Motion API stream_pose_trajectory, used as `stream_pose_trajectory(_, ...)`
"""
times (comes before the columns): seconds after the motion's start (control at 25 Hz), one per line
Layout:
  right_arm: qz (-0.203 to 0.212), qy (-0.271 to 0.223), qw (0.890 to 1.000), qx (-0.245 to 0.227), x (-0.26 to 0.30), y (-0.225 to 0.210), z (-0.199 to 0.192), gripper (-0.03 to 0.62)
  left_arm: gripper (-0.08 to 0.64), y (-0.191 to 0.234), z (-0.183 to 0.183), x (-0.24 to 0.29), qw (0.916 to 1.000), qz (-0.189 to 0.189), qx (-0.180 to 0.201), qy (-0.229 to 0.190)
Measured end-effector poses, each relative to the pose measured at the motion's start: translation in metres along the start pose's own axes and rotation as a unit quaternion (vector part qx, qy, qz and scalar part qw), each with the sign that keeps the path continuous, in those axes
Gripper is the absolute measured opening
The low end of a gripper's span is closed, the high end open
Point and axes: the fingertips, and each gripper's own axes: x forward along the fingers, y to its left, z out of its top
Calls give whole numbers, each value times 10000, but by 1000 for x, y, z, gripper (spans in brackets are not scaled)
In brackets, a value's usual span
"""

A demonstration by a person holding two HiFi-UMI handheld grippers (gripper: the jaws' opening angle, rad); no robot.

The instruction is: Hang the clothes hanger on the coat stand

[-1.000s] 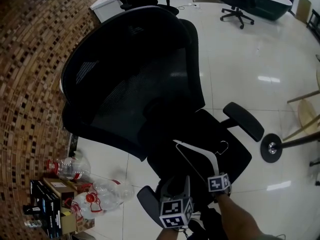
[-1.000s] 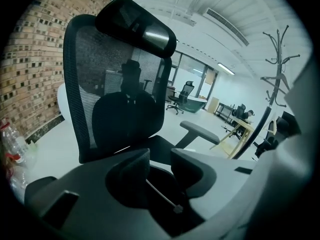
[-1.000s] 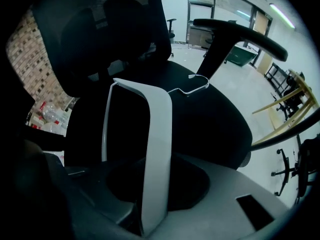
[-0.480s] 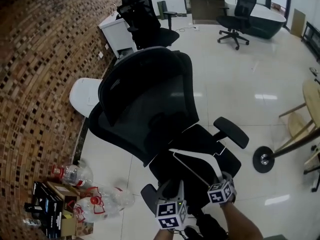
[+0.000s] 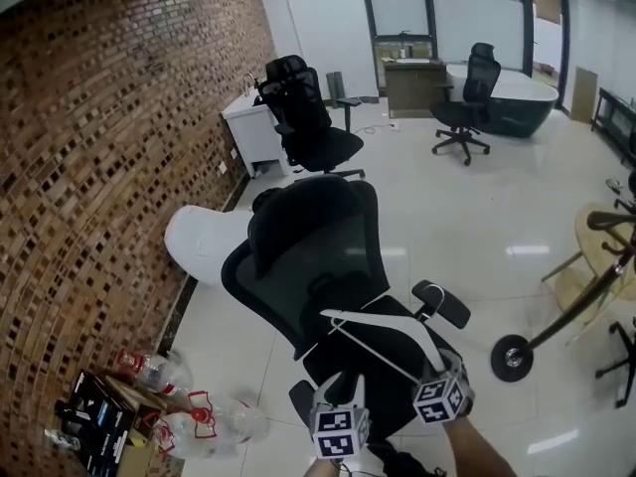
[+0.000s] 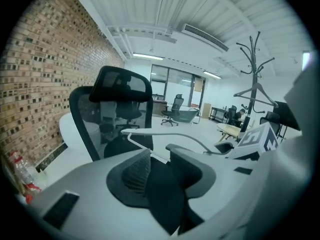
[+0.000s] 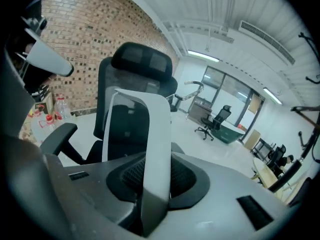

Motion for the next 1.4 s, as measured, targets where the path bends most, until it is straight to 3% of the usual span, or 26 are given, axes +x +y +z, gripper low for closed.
stream_pose_trajectory(0.2,-209,-693,9973,-146,-88,-17,66,78,124,-30,39,-74,9985,-81,304,-456)
stream_pose_trajectory(0.36,-344,-1073,9931,-319,-153,-26,92,78,102,-55,43,-120,9969,-131,362,-692)
stream_pose_trajectory(0.52,-445,-1262,9898,-486,-220,-27,85,78,92,-85,20,-162,9963,-268,301,-765)
stream_pose_trajectory(0.72,-569,-1363,9877,-518,-287,-62,64,78,75,-148,10,-198,9949,-447,346,-835)
stream_pose_trajectory(1.04,-675,-1608,9829,-596,-349,-72,73,78,75,-175,18,-245,9928,-488,456,-993)
stream_pose_trajectory(1.16,-675,-1708,9809,-640,-373,-123,42,78,75,-240,15,-237,9922,-492,555,-999)
stream_pose_trajectory(1.4,-699,-1953,9775,-390,-431,-276,-38,78,75,-435,17,-213,9877,-786,882,-1020)
